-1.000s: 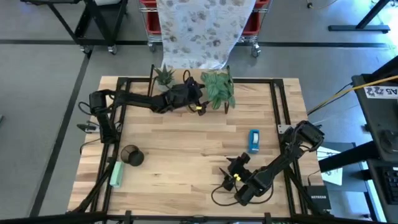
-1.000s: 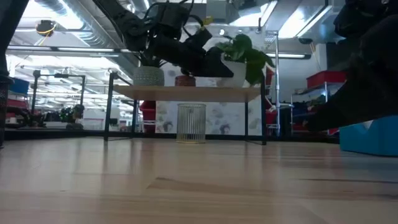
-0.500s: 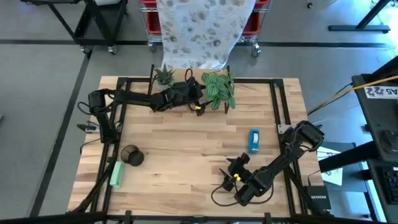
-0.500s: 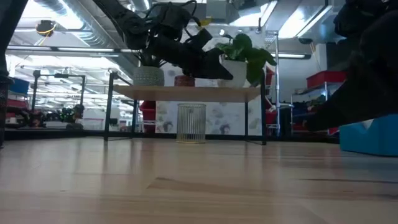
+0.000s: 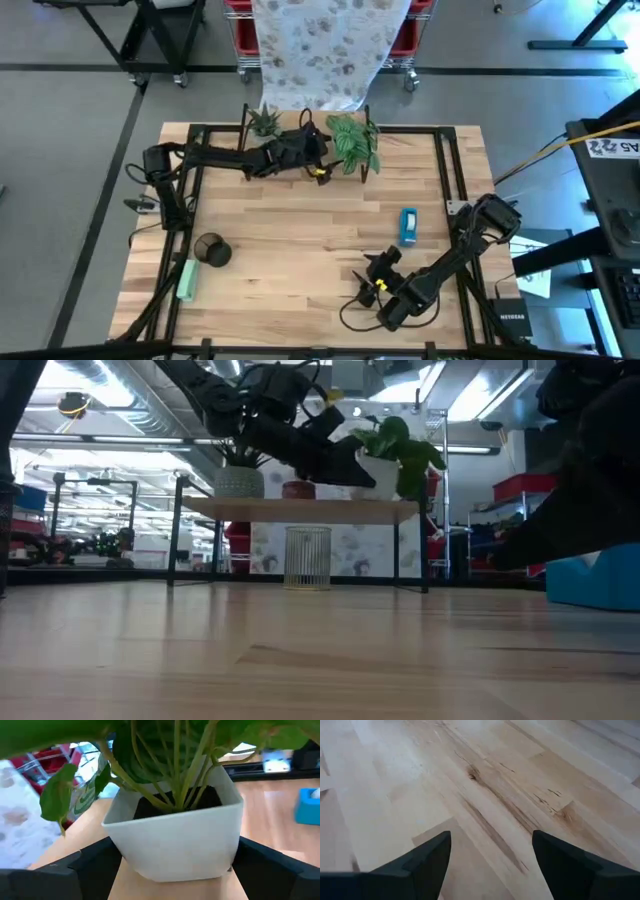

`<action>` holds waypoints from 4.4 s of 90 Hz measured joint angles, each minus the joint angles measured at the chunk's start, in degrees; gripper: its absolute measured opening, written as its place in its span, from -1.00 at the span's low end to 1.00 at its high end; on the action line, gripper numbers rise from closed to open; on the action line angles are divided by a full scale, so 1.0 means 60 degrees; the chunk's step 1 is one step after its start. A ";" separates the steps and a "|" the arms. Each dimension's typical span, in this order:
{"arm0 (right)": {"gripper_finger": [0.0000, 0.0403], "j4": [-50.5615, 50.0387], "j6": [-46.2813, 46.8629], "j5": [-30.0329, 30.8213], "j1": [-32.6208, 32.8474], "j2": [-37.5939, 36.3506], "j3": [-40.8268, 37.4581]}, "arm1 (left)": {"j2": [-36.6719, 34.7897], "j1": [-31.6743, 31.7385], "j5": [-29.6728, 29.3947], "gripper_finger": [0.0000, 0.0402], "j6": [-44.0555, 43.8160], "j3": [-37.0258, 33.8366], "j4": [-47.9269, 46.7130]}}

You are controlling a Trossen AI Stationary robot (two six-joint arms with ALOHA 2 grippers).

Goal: Stock shelves
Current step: Put the potted plant on the shelf

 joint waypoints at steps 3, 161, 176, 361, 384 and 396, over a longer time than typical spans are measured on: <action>0.32 0.0001 0.0000 0.0000 0.0000 0.0000 0.0000 | 0.0000 0.0038 -0.0103 0.65 -0.0005 0.0000 0.0017; 0.32 0.0024 -0.0007 -0.0426 -0.0265 -0.0004 -0.0001 | -0.0011 0.0600 0.0876 0.81 0.0265 0.0528 -0.0009; 0.32 0.0023 -0.0007 -0.0426 -0.0266 -0.0004 0.0000 | -0.0011 0.0462 0.0620 0.81 0.0416 0.0528 -0.0209; 0.32 0.0099 -0.0255 -0.0383 -0.0248 -0.0004 -0.0004 | 0.0473 0.0291 -0.0225 0.67 0.0273 0.0514 0.1183; 0.32 0.0097 -0.0255 -0.0382 -0.0248 -0.0004 -0.0004 | 0.0499 0.0305 -0.0163 0.67 0.0189 0.0514 0.1011; 0.32 0.0096 -0.0255 -0.0382 -0.0248 -0.0004 -0.0004 | 0.0499 0.0309 -0.0124 0.67 0.0192 0.0517 0.0656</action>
